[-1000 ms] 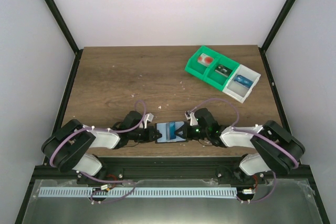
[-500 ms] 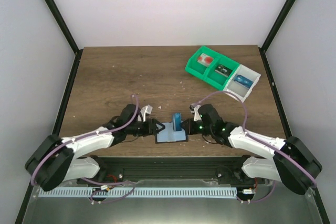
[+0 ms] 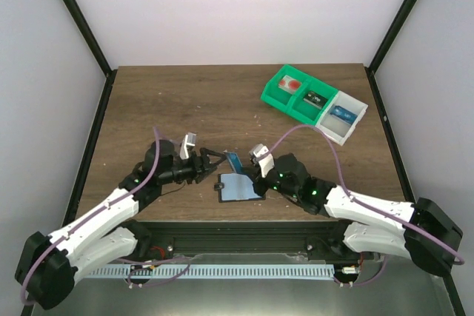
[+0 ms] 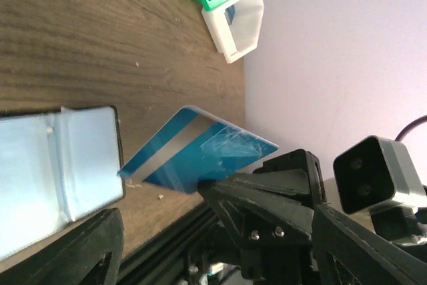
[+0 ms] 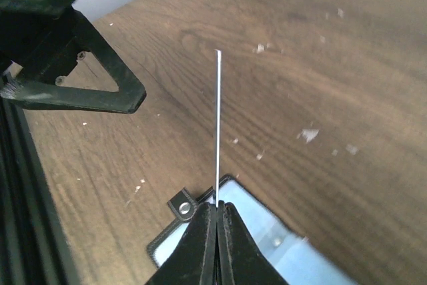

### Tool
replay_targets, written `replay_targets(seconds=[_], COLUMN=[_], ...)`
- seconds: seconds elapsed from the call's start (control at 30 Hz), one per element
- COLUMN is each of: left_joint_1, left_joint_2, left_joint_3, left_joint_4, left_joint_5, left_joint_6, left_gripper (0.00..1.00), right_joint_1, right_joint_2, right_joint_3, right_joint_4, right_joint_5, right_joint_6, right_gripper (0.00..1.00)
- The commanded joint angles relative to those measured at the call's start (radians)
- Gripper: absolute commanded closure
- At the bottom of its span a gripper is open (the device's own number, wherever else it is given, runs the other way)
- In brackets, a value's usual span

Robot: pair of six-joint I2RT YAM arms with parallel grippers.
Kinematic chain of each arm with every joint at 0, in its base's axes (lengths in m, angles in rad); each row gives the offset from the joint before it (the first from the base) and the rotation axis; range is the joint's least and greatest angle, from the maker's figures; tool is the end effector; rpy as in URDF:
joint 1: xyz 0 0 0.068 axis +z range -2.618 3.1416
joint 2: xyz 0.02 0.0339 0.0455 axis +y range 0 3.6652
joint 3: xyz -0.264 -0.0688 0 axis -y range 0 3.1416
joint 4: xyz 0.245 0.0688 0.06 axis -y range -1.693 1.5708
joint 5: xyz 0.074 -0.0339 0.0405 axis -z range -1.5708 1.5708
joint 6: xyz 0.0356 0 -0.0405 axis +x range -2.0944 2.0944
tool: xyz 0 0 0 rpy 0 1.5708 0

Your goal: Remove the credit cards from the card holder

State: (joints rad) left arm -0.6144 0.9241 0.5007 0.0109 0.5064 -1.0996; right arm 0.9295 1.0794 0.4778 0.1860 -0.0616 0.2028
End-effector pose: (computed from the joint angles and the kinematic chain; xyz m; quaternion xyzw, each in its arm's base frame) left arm 0.1578 -0.1324 0.2361 -0.0616 0.8195 -0.5378 0.1884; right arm 0.1368 0.1869 0.2128 -0.3133 0.7767 0.3145 0.4468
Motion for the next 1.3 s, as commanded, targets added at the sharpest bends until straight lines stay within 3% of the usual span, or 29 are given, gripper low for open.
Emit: replay_targets(seconds=[0.0,0.23,0.5,0.77,1.03,1.13,1.27], left_joint_1=[0.009,0.009,0.008,0.009,0.009,0.008,0.008], left_joint_2=[-0.073,-0.167,-0.118,-0.076,-0.028,-0.02,-0.033], left_joint_3=[-0.059,-0.115,-0.131,-0.167,-0.197,-0.196,-0.186], left_joint_4=[0.029,0.13,0.194,0.256,0.331,0.348,0.311], left_joint_5=[0.035,0.06,0.109,0.129,0.168,0.182,0.162], left_joint_6=[-0.237,-0.337,-0.365,-0.377,-0.407,-0.409,-0.343], left_gripper=[0.23,0.27,0.34,0.39,0.7,0.98,1.0], right_joint_1=[0.028,0.043,0.089,0.144,0.214,0.219,0.218], right_joint_2=[-0.047,-0.077,-0.067,-0.032,0.011,0.008,-0.003], right_joint_3=[-0.064,-0.112,-0.118,-0.088,-0.095,-0.101,-0.056], right_joint_4=[0.165,0.234,0.291,0.274,0.284,0.286,0.18], right_joint_5=[0.066,0.069,0.092,0.16,0.26,0.269,0.271], right_joint_6=[-0.278,-0.514,-0.704,-0.782,-0.904,-0.897,-0.74], right_gripper=[1.0,1.0,1.0,1.0,1.0,1.0,0.87])
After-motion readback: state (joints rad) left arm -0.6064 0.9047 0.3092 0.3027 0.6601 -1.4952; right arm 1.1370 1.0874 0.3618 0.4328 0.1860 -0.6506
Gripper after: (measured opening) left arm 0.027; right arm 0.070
